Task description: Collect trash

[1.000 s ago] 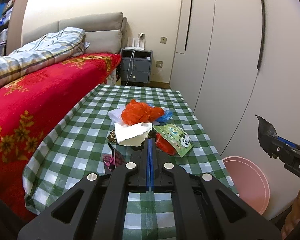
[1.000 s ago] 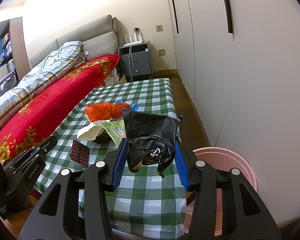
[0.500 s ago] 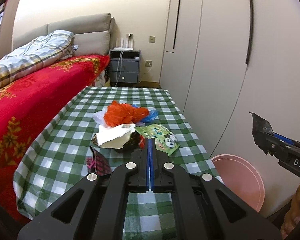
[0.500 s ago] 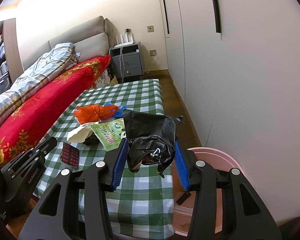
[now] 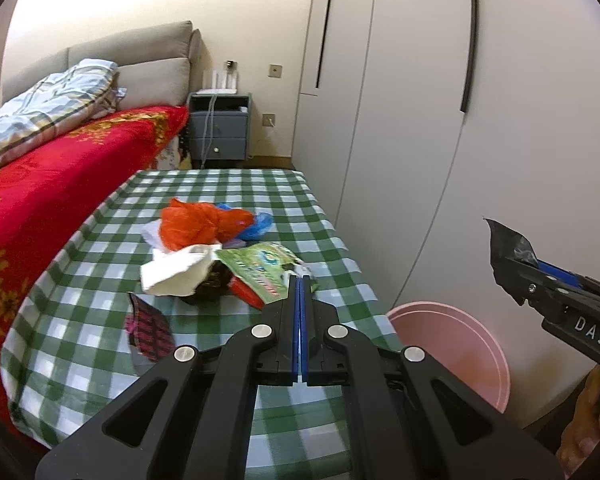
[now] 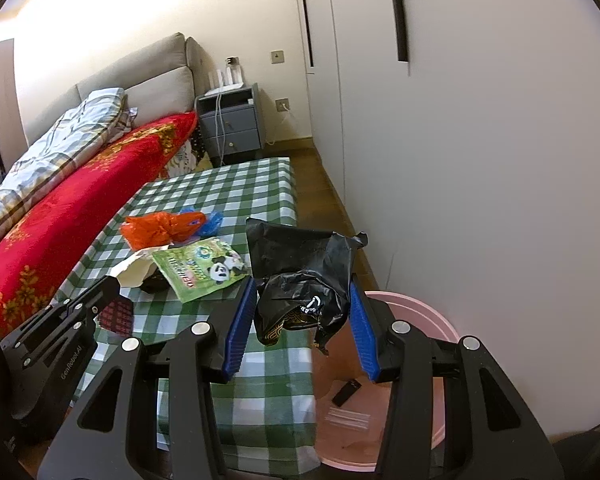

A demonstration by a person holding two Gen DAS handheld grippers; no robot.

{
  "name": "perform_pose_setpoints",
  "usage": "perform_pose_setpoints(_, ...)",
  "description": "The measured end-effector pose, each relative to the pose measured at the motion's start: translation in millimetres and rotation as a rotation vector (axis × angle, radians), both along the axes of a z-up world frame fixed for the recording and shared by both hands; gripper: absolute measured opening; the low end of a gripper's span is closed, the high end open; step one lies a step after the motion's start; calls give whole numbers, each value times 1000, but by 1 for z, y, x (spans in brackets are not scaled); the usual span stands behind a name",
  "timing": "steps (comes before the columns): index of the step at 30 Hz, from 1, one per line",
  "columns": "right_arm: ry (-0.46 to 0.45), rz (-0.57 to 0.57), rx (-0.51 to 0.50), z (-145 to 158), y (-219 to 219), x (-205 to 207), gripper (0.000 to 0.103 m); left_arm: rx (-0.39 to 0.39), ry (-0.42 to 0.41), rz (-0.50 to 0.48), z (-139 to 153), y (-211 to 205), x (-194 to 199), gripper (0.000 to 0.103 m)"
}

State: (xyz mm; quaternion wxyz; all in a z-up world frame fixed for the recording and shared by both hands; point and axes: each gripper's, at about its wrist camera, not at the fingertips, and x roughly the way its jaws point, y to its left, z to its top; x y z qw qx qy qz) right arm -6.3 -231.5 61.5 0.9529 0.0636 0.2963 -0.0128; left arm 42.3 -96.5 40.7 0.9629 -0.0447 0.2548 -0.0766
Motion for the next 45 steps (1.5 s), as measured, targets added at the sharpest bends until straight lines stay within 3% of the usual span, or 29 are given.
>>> perform_pose_setpoints(11, 16, -127, -16, -1, -36, -2, 46, -26, 25, -117, -7, -44, 11, 0)
perform_pose_setpoints(18, 31, -261, 80, -5, -78, -6, 46, -66, 41, -267, -22, -81, 19, 0)
perform_pose_setpoints(26, 54, -294, 85, -12, -85, 4, 46, -138, 69, -387, -34, -109, 32, 0)
perform_pose_setpoints(33, 51, -317, 112, -13, -93, 2, 46, -145, 77, -417, -39, -121, 35, 0)
perform_pose_setpoints(35, 50, -315, 115, -13, -93, 2, 46, -129, 66, -376, -40, -118, 35, 0)
perform_pose_setpoints(37, 47, -310, 115, -13, -91, 2, 46, -103, 37, -274, -38, -103, 35, 2)
perform_pose_setpoints(38, 46, -306, 115, -13, -90, 3, 46, -83, 28, -205, -37, -93, 36, 16)
perform_pose_setpoints(39, 46, -303, 116, -13, -90, 4, 46, -67, 22, -142, -37, -83, 37, 48)
perform_pose_setpoints(41, 45, -297, 114, -13, -87, 6, 46, -48, 4, 58, -36, -50, 37, 73)
perform_pose_setpoints(45, 42, -281, 126, -13, -83, 11, 46, 19, 0, 289, -37, -2, 37, 73)
